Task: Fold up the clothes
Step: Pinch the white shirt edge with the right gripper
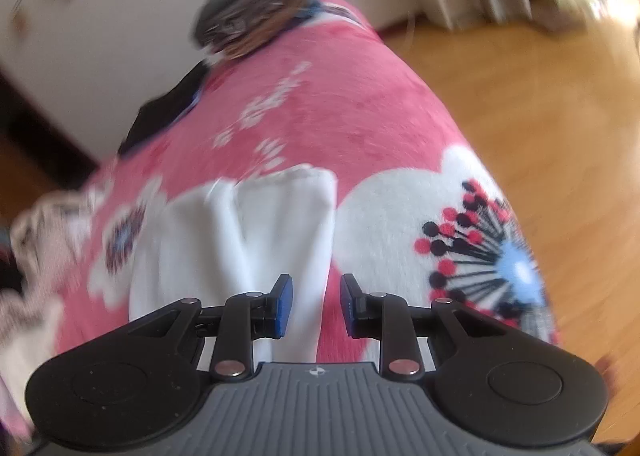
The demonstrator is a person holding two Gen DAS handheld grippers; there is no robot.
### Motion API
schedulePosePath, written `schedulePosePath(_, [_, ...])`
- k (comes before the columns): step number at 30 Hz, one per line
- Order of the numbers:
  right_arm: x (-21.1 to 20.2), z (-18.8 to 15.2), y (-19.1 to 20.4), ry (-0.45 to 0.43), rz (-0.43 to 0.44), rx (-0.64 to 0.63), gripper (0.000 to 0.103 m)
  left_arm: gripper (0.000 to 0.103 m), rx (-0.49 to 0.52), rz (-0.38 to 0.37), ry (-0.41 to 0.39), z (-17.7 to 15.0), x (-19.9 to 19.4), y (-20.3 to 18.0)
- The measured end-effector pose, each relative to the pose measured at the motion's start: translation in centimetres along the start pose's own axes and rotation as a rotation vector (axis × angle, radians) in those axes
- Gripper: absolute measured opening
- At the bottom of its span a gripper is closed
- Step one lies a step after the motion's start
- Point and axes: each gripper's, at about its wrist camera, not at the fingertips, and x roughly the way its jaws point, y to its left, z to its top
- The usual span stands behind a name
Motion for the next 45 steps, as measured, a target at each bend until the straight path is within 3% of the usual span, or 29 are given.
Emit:
schedulePosePath(4, [1.8, 1.1, -1.0, -0.01, 0.03, 0.08, 0.024, 0.076, 0.004, 0.004, 0.005, 0.0, -0.1, -0.1])
schedulePosePath(8, [3.6, 2.2, -1.8, -0.021, 0.059, 0.155, 0.004, 0.077, 0.007, 0.006, 0.008, 0.1, -0.1, -0.1])
schedulePosePath(10, [2.9, 2.0, -0.2, -0.058, 0.052, 0.064, 0.001, 0.077, 0.009, 0.009, 0.009, 0.1, -0.1, -0.2])
schedulePosePath(16, [2.2, -0.4, 6.9, -0.157, -0.085, -0.389, 0.001, 0.077, 0.02, 0.016, 0.017, 0.2, -0.4, -0.3])
schedulePosePath(20, [3.2, -1.5, 8.1, -0.149, -0.143, -0.487, 0.001, 0.077, 0.019, 0.022, 0.016, 0.2, -0.5, -0.5])
schedulePosePath(28, [4.0, -0.6, 6.7, -0.13, -0.149, -0.436, 0.001, 0.077, 0.02, 0.023, 0.013, 0.1, -0.4, -0.4])
schedulePosePath(34, [5.0, 0.5, 6.1, -0.047, -0.055, -0.352, 0.007, 0.078, 0.012, 0.02, 0.004, -0.1, -0.4, -0.3])
schedulePosePath(38, [4.3, 1.6, 4.4, -0.062, 0.052, -0.222, 0.022, 0.078, 0.015, 0.012, -0.001, -0.2, -0.4, -0.2])
schedulePosePath(42, [4.7, 3.1, 1.8, -0.033, 0.188, -0.017, 0.023, 0.078, 0.015, 0.005, -0.006, -0.2, -0.4, -0.1])
schedulePosePath(45, [6.0, 4.1, 0.7, -0.001, 0.24, 0.087, 0.023, 0.078, 0.014, 0.005, -0.014, -0.3, -0.5, -0.1])
